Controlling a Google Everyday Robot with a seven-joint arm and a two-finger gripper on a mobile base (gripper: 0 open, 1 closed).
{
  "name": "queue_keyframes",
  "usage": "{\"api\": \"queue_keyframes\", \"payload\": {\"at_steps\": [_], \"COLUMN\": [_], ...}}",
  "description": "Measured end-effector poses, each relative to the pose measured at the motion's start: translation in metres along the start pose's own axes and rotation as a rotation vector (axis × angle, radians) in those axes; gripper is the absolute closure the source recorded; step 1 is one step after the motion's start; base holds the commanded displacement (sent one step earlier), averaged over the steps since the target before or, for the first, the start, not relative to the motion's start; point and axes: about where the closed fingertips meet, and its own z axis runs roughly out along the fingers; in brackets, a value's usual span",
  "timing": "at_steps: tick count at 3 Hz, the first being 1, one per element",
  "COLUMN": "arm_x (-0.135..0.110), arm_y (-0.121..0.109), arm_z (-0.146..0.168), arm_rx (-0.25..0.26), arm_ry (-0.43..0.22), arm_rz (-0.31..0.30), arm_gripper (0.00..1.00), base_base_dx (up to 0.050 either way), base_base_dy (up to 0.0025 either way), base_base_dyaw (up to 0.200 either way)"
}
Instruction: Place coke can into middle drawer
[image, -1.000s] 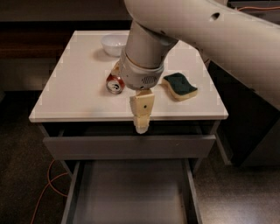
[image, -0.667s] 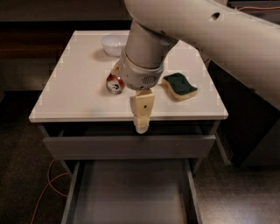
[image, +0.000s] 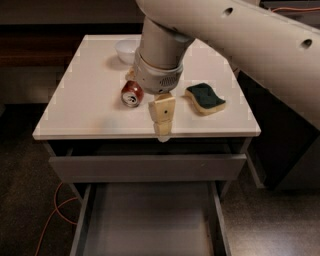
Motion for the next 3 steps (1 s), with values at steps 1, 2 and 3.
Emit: {"api": "queue_keyframes", "payload": {"at_steps": [1,2,3], "arm_x": [0.02,0.032,0.044], "arm_y": [-0.026,-0.042,-0.068], "arm_z": [0.001,0.002,0.005], "arm_rx": [-0.015,-0.013,0.003], "arm_ry": [0.02,0.021,0.029], "arm_rz": [-0.067,-0.12,-0.211], "arm_gripper": [0.0,0.0,0.0], "base_base_dx": [0.0,0.0,0.0], "base_base_dy": [0.0,0.0,0.0], "base_base_dyaw": [0.0,0.0,0.0]}}
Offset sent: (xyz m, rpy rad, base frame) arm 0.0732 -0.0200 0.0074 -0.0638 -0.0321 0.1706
